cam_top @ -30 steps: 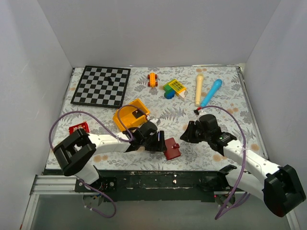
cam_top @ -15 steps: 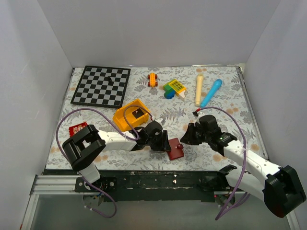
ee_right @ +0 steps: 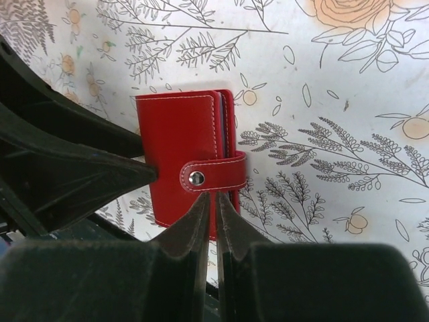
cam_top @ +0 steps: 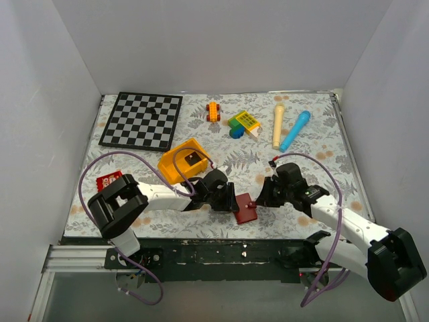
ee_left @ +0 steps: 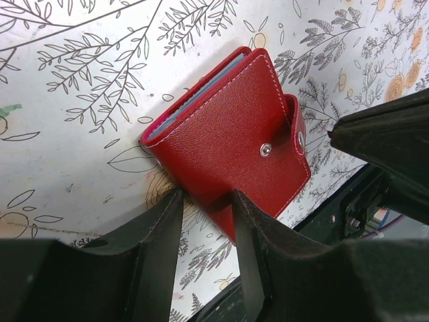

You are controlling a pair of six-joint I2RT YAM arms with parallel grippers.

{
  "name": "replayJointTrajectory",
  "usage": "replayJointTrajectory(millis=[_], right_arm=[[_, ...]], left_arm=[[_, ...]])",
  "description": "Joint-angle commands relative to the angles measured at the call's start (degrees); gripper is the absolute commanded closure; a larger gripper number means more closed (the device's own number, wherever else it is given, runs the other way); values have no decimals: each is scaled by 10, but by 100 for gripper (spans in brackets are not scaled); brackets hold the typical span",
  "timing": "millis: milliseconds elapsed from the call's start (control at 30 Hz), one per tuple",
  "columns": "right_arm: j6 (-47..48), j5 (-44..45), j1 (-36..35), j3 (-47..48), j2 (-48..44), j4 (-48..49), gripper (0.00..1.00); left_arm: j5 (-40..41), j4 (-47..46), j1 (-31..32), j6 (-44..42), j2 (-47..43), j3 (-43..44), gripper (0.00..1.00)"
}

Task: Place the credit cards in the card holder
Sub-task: Close the card holder at the center of the board.

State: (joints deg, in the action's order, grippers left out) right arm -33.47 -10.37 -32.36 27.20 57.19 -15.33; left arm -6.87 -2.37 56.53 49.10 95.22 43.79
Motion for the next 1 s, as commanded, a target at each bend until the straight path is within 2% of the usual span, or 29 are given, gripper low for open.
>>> replayJointTrajectory(millis=[0,333,567,800,967], right_arm=[[0,1,-6,-6,21,6,86],[0,-11,-17,6,64,53,86],[1,-11,-24,24,58,37,86],[-1,18,-25,36,10,7,86],[6,29,-25,43,33,3,85]], left_arm=[[9,40,6,-7,20,6,65],[8,41,5,-7,24,8,64],[7,42,5,-8,24,8,64],[7,42,5,-8,26,8,64],[6,42,5,-8,26,9,64]])
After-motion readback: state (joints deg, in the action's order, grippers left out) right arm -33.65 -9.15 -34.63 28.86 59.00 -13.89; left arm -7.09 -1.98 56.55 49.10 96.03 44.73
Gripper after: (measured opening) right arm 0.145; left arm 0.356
